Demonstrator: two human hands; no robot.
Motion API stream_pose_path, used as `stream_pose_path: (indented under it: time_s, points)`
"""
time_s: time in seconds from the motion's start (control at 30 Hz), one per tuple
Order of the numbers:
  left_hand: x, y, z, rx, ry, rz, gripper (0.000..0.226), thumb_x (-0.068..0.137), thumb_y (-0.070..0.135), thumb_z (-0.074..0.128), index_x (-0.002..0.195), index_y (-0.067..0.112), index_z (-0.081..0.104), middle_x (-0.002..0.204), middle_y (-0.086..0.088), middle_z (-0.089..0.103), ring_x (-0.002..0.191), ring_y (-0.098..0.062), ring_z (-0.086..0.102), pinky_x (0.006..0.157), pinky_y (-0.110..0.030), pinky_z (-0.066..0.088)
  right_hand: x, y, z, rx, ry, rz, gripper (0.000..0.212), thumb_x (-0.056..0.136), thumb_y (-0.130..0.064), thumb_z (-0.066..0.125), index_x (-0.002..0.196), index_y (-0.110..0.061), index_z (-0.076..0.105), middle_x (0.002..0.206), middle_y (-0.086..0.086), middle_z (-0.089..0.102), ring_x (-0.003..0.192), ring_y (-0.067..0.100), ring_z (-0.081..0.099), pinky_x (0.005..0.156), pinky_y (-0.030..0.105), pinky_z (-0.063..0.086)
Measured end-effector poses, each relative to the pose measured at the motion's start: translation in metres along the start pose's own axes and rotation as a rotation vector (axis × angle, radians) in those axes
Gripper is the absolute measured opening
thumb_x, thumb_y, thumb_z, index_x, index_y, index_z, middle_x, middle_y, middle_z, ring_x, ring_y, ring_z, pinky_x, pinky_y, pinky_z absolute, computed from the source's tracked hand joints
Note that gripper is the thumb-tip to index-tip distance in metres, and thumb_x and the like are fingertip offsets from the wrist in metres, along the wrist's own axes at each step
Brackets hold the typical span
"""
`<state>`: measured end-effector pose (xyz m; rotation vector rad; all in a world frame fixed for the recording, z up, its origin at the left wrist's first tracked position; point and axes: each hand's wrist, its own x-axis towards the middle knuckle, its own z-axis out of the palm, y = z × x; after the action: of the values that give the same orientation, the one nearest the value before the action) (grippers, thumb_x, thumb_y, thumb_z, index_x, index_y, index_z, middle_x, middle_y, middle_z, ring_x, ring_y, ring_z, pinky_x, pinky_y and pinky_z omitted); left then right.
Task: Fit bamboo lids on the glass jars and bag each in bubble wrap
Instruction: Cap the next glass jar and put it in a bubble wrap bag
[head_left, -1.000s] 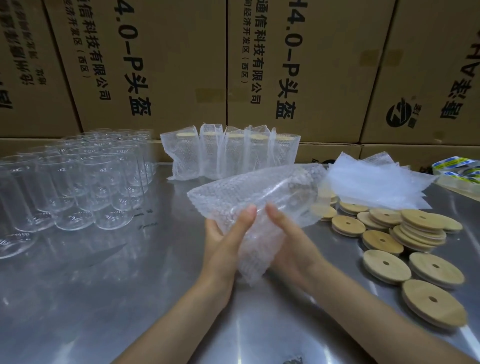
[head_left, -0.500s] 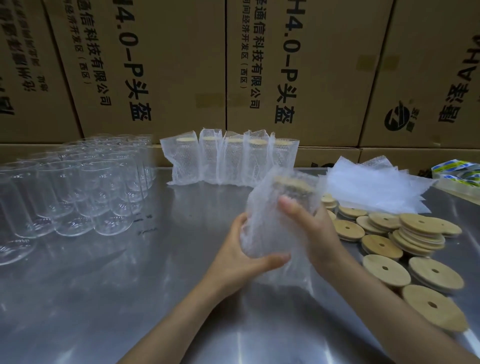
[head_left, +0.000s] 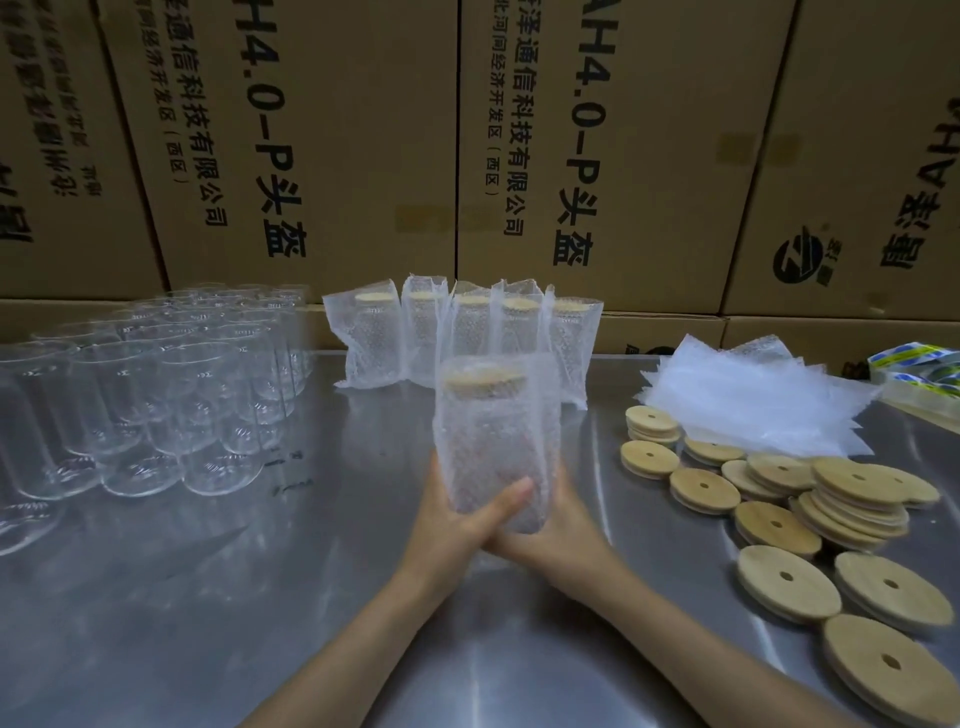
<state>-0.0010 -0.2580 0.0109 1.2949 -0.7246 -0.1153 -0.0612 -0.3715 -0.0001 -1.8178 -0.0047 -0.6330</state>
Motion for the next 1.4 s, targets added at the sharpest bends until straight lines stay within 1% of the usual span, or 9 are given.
stream_pose_path:
  time_s: [0.2,0.33,0.53,0.7,0.83,0.9,1.0,1.17,1.4]
  points:
    - [0.041,-0.023,0.013,-0.022,-0.066,-0.098,0.049,0.087,0.054,0.053,0.129,0.038,0.034,0.140,0.015,0.039,0.111,0.026,0.043,0.085,0.003,0.034,0.049,0.031,-0.016,0.009,0.271,0.027,0.086,0.063,-0.005,0.089,0.133,-0.015,0.040,0.129,0.003,0.058,0.122,0.014,0.055,0.105,0.034,0.044]
    - [0.086,-0.055,0.011,0.304,0.106,-0.167,0.081,0.087,0.053,0.057,0.151,0.030,0.014,0.159,0.004,0.014,0.144,-0.008,0.019,0.110,-0.023,0.019,0.089,0.051,-0.039,0.002,0.526,0.056,0.082,0.064,-0.005,0.088,0.124,-0.020,0.034,0.124,0.001,0.052,0.116,0.016,0.052,0.099,0.026,0.039]
    - [0.151,-0.091,0.000,0.552,0.218,-0.186,0.123,0.067,0.066,0.072,0.152,0.028,-0.008,0.161,-0.002,-0.009,0.149,-0.023,0.004,0.119,-0.047,0.018,0.143,0.082,-0.069,-0.115,0.643,0.102,0.094,0.067,-0.012,0.087,0.139,-0.009,0.026,0.119,-0.004,0.038,0.110,0.008,0.038,0.092,0.019,0.031]
    - [0.198,-0.113,-0.003,0.748,0.204,-0.276,0.135,0.059,0.079,0.066,0.150,0.028,-0.020,0.160,-0.010,-0.016,0.148,-0.033,-0.006,0.119,-0.049,0.011,0.178,0.104,-0.087,-0.166,0.576,0.158,0.096,0.069,-0.016,0.086,0.138,-0.014,0.020,0.119,-0.006,0.034,0.110,0.010,0.036,0.093,0.025,0.031]
    - [0.230,-0.129,-0.003,0.785,0.238,-0.214,0.115,0.065,0.070,0.071,0.148,0.019,0.008,0.151,-0.013,0.013,0.137,-0.032,0.027,0.105,-0.045,0.036,0.198,0.117,-0.096,-0.160,0.541,0.165,0.097,0.069,-0.018,0.086,0.139,-0.018,0.018,0.121,-0.006,0.034,0.110,0.010,0.036,0.091,0.027,0.032]
    - [0.240,-0.134,-0.001,0.747,0.216,-0.118,0.084,0.069,0.060,0.075,0.125,0.018,0.029,0.128,-0.004,0.029,0.115,-0.027,0.045,0.082,-0.038,0.044,0.204,0.121,-0.098,-0.149,0.538,0.161,0.094,0.070,-0.017,0.086,0.137,-0.020,0.020,0.122,-0.006,0.036,0.110,0.010,0.038,0.090,0.028,0.033]
    - [0.251,-0.141,0.002,0.815,0.143,-0.063,0.058,0.070,0.058,0.075,0.095,0.018,0.040,0.102,0.003,0.045,0.088,-0.020,0.051,0.068,-0.031,0.037,0.210,0.126,-0.100,-0.148,0.526,0.164,0.090,0.070,-0.017,0.085,0.133,-0.023,0.021,0.121,-0.006,0.038,0.109,0.011,0.041,0.088,0.028,0.034]
    - [0.260,-0.141,0.009,1.019,0.031,-0.023,0.040,0.076,0.058,0.069,0.071,0.020,0.055,0.076,0.006,0.061,0.077,-0.015,0.058,0.060,-0.030,0.038,0.215,0.128,-0.101,-0.141,0.532,0.155,0.085,0.069,-0.016,0.086,0.123,-0.027,0.021,0.122,-0.005,0.040,0.108,0.011,0.042,0.089,0.028,0.035]
    - [0.263,-0.141,0.012,1.120,-0.046,0.030,0.031,0.086,0.050,0.062,0.083,0.019,0.066,0.088,0.004,0.066,0.087,-0.017,0.061,0.068,-0.031,0.044,0.215,0.132,-0.102,-0.141,0.527,0.170,0.086,0.068,-0.017,0.087,0.117,-0.032,0.018,0.107,-0.014,0.041,0.105,0.011,0.044,0.088,0.028,0.036]
